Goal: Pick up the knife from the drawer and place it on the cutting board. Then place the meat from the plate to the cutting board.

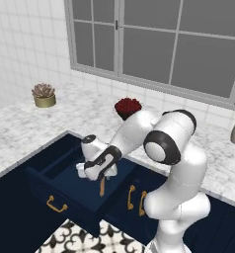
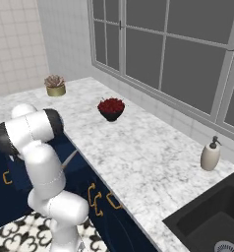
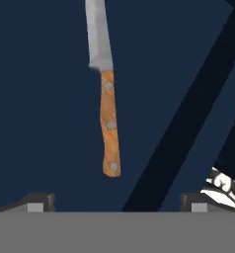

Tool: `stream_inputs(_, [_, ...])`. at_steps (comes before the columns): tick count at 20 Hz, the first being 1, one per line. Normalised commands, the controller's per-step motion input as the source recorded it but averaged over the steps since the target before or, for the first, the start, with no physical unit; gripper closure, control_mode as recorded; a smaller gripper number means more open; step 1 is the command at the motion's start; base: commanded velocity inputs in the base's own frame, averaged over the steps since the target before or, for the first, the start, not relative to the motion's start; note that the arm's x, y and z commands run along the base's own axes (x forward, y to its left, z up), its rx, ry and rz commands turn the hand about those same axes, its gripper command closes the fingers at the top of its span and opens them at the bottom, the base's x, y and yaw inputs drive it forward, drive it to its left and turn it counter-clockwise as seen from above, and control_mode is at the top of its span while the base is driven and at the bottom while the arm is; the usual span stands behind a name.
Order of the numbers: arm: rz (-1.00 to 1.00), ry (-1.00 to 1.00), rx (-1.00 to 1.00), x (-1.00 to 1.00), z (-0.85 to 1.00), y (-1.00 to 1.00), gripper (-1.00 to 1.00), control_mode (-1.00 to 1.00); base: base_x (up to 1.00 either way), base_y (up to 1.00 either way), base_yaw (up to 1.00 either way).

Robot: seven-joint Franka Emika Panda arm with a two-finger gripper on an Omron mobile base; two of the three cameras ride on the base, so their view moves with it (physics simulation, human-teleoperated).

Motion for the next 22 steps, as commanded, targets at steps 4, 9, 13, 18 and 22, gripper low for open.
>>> stream_inputs(4, [-0.01, 0.00, -0.05, 0.46, -0.34, -0.02, -1.00, -1.00, 0.00, 0.00, 0.00])
stream_inputs(9, [0.00, 0.00, -0.05, 0.44, -0.37, 0.00, -1.00, -1.00, 0.00, 0.00, 0.00])
stream_inputs(13, [0.00, 0.00, -0.02, 0.35, -0.49, 0.00, -1.00, -1.00, 0.00, 0.00, 0.00])
stream_inputs(18, [0.00, -0.01, 0.00, 0.23, -0.49, -0.06, -1.00, -1.00, 0.00, 0.00, 0.00])
stream_inputs(22, [0.00, 0.00, 0.00, 0.08, -0.45, -0.26, -1.00, -1.00, 0.00, 0.00, 0.00])
